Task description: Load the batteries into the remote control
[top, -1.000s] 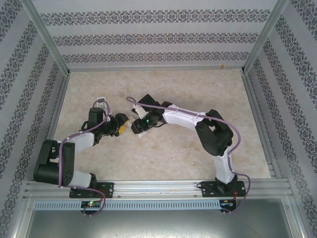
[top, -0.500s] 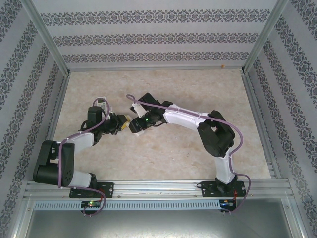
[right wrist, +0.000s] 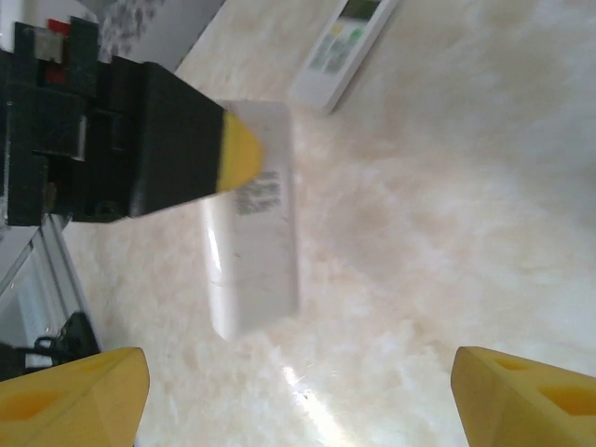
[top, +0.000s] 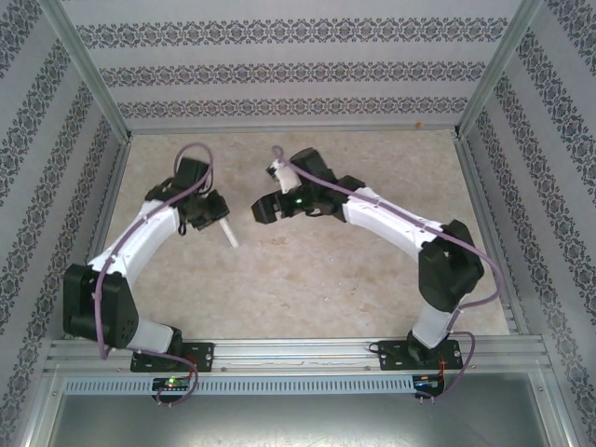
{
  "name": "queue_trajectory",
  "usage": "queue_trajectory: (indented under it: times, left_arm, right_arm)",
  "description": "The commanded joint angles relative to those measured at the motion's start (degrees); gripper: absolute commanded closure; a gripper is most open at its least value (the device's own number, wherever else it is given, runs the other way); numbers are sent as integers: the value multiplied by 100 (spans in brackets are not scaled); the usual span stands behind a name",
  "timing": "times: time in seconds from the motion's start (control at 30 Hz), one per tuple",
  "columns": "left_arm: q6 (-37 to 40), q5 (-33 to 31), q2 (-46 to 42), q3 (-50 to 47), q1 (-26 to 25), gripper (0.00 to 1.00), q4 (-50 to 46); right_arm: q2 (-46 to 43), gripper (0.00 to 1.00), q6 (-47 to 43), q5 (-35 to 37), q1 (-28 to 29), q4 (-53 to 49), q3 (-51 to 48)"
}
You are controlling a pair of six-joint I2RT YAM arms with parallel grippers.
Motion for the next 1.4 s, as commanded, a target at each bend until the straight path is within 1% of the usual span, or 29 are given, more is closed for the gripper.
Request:
queue_trajectory:
  times: [0.0,0.07,0.17,0.23,0.3,0.4,0.53,0.7,0.77,0.83,0.9,1.0,1.13,1.2,1.23,1.3,1.37]
  left_arm:
    - [691,-2232,1014,1296,-458,100,-2302]
    - [604,-2835,1715,2013,-603,100,-2746]
    - [409,-3591,2684,3027,-747,100,-3272]
    - [248,-4253,3283,3650,-835,100,-3517]
    - [90,-4670,3822,4245,-865,100,-3740]
    - [8,-5158,4586,5101,-901,99,-3967]
    - [270,-5100,5605,6214,-906,95,-4104]
    - [476,-4979,7094,8009,-894,90,-4736]
    - [592,-4840,7390,8324,-890,85,-4735]
    - [708,-4503,7412,8200,-891,78,-4496]
    - [810,-4052,7339,8071,-887,69,-4266]
    - [967,-3305,6989,7791,-896,56,-3749]
    - [1068,-2942,5933,6779,-890,48,-2705]
    - [1103,-2807,5320,6221,-889,41,-2249]
    - [1131,-2666,4916,5862,-888,37,-1939]
    - [1210,-2286,3921,4648,-887,28,-946]
    - [1291,-1949,2639,2960,-876,17,430]
  right_arm:
    - [-252,16,59,171,-238,8,-460]
    - [-475,16,90,261,-340,48,-746]
    - [-903,15,52,661,-394,79,-1203]
    - [-1198,12,-8,929,-432,93,-1497]
    - [-1416,9,-16,1034,-509,92,-1704]
    - [-1639,8,-7,883,-701,63,-1916]
    - [-1869,8,41,736,-915,71,-2118]
    - [-2076,8,80,679,-994,70,-2305]
    - [-2158,8,81,654,-991,42,-2358]
    - [-2261,8,72,682,-1009,6,-2416]
    - [-2344,8,63,758,-1058,5,-2490]
    - [-2463,7,143,992,-1281,31,-2586]
    - [-2645,7,208,1283,-1872,-70,-2608]
    - [-2836,5,152,1542,-2221,-98,-2690]
    - [-2973,3,149,1744,-2444,-44,-2811]
    - [-3214,2,151,2297,-2892,71,-3087]
    - [-3387,2,-69,3211,-3289,274,-3392]
